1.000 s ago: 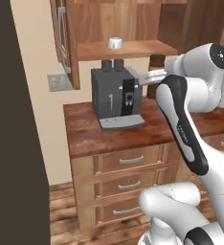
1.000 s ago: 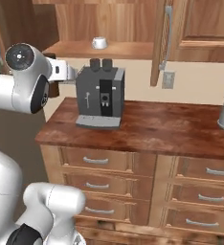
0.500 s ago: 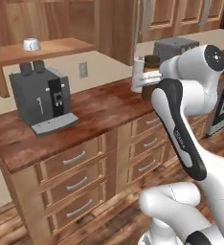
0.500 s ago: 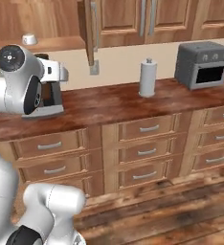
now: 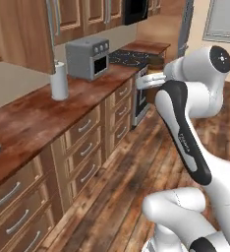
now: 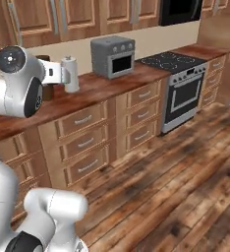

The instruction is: Take the cinnamon bottle from the cabinet and place it on the dining table, next to the plate with the cupcake. Then take the chocolate from the dining counter and place it on the cupcake plate.

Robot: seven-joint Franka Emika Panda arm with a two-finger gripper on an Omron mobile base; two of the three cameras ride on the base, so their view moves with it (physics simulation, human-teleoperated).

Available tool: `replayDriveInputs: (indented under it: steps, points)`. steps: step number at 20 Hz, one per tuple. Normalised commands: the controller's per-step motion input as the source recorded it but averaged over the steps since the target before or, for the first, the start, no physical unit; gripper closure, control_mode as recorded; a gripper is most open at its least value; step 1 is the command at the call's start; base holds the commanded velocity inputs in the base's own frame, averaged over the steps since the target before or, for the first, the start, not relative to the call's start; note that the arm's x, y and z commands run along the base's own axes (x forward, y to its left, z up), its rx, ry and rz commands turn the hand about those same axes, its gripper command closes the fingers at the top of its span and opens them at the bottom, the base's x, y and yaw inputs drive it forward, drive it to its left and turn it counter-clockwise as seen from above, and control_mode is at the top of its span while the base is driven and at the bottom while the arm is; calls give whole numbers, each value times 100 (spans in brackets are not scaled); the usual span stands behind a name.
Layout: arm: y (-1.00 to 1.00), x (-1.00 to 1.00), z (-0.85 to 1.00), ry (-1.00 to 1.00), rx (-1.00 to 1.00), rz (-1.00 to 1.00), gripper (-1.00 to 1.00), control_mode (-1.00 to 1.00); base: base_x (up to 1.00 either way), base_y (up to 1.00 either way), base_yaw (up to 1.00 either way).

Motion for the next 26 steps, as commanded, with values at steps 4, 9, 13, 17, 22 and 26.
replayDriveInputs:
  steps: [4, 9, 13, 17, 22, 26]
  points:
    - [0, 0, 0, 0, 0, 0, 100, 100, -19, -49, -67]
    - [0, 0, 0, 0, 0, 0, 100, 100, -20, -55, -62]
    - [0, 0, 0, 0, 0, 0, 100, 100, -15, -65, -58]
    - [0, 0, 0, 0, 0, 0, 100, 100, -7, -68, -56]
    - [0, 0, 0, 0, 0, 0, 100, 100, -1, -58, -51]
    - [0, 0, 0, 0, 0, 0, 100, 100, 0, -60, -42]
